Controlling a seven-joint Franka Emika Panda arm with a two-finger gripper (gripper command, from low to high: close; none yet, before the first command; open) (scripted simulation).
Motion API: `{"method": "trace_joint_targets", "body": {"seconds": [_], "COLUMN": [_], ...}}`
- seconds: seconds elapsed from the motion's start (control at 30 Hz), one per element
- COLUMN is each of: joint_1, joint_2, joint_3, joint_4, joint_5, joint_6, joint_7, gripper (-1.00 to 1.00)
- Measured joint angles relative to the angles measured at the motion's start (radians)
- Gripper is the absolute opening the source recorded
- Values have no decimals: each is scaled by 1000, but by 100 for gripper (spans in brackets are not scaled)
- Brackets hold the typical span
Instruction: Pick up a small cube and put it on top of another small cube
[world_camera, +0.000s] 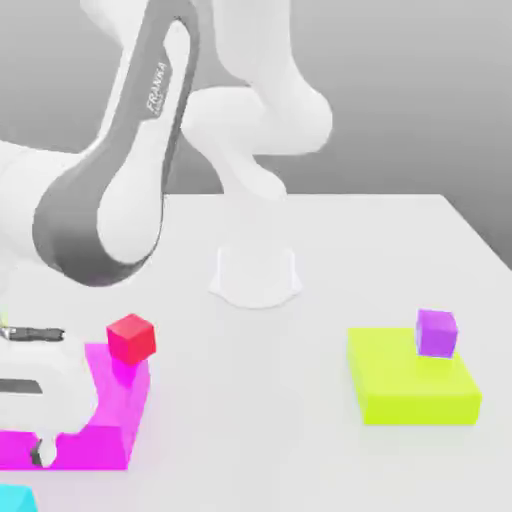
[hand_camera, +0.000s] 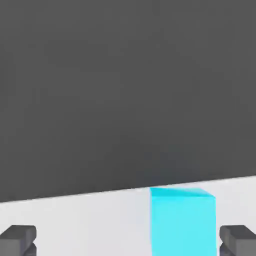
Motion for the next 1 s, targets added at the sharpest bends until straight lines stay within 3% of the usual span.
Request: {"method": "trace_joint_targets", "body": {"seconds": [0.13,0.17,0.37,0.53,0.8,1.0], "joint_1": [-45,-55,-60,-18,34,55], "joint_2": [141,171,186,52,-198,-415], "joint_3": [36,49,55,-1,-68,-100], "joint_4": [32,40,43,4,-204,-374], "joint_5": [35,47,55,5,19,-80], "joint_6": [85,106,115,20,-52,-77], "joint_7": [-39,-48,-54,-9,227,486], "gripper": [0,-100,-100,-100,-100,-100]}}
